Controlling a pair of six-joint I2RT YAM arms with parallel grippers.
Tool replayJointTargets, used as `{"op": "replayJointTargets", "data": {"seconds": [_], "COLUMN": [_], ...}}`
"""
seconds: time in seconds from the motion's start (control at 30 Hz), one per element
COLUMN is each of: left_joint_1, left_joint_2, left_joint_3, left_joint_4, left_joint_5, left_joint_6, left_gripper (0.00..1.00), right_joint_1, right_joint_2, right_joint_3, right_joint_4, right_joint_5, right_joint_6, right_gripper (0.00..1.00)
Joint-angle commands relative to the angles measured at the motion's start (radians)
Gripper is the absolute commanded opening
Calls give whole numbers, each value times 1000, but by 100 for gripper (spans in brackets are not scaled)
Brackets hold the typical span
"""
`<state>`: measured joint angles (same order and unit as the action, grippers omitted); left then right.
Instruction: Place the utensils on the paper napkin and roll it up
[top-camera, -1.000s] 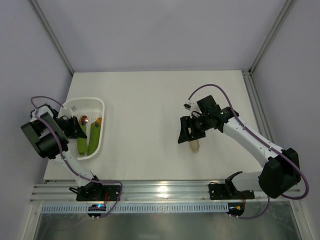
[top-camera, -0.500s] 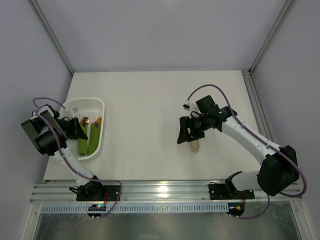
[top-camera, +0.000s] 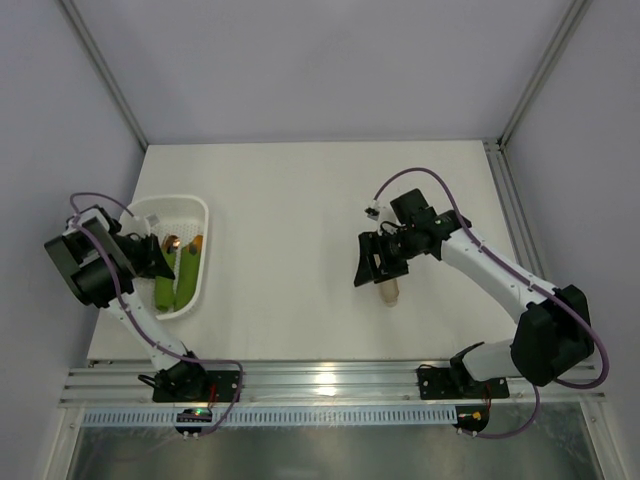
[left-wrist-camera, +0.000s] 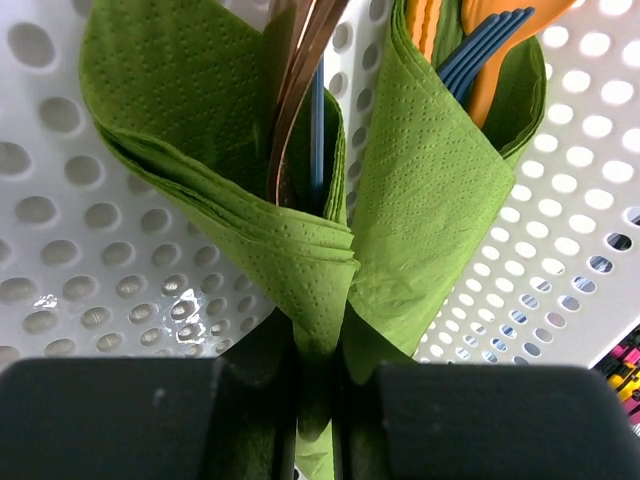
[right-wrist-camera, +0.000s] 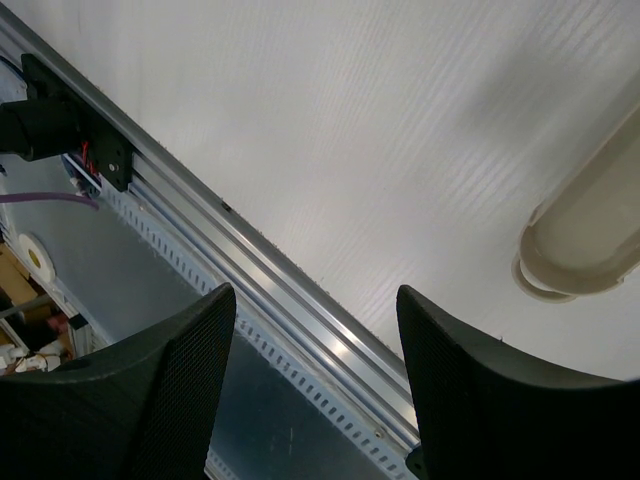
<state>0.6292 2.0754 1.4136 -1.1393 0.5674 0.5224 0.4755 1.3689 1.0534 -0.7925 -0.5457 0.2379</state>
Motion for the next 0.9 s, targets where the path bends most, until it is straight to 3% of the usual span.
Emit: {"op": "replayJointTargets", "data": {"seconds": [0.0,0.47,0.7,0.73,0.77,0.87], "left_joint_1": [-10,-25,-25,-25,-26,-25], "left_joint_2": [28,58,58,58,60,54], "left_joint_3": [30,64,73,73,74,74], "left_joint_4": [24,46,53,53,53,64], "left_joint_5": [-55,-119,-144,-149,-155,-169], "left_joint_6": [7,-21,-33,-33,-33,-33], "left_gripper": [2,27,33,46,66,65], "right_joint_1": [-6,-14,-15,-15,-15,-18], "right_joint_2": [12,22,12,9,9,4], "right_joint_3": [49,53,48,46,46,42], "right_joint_4": [9,4,1,-1,-1,1], "right_joint_5": [-7,-11,-13,-13,-14,-16], "right_joint_6": [-8,-3,-2,-3,-3,-5], "right_gripper": [69,68,68,68,68,68]}}
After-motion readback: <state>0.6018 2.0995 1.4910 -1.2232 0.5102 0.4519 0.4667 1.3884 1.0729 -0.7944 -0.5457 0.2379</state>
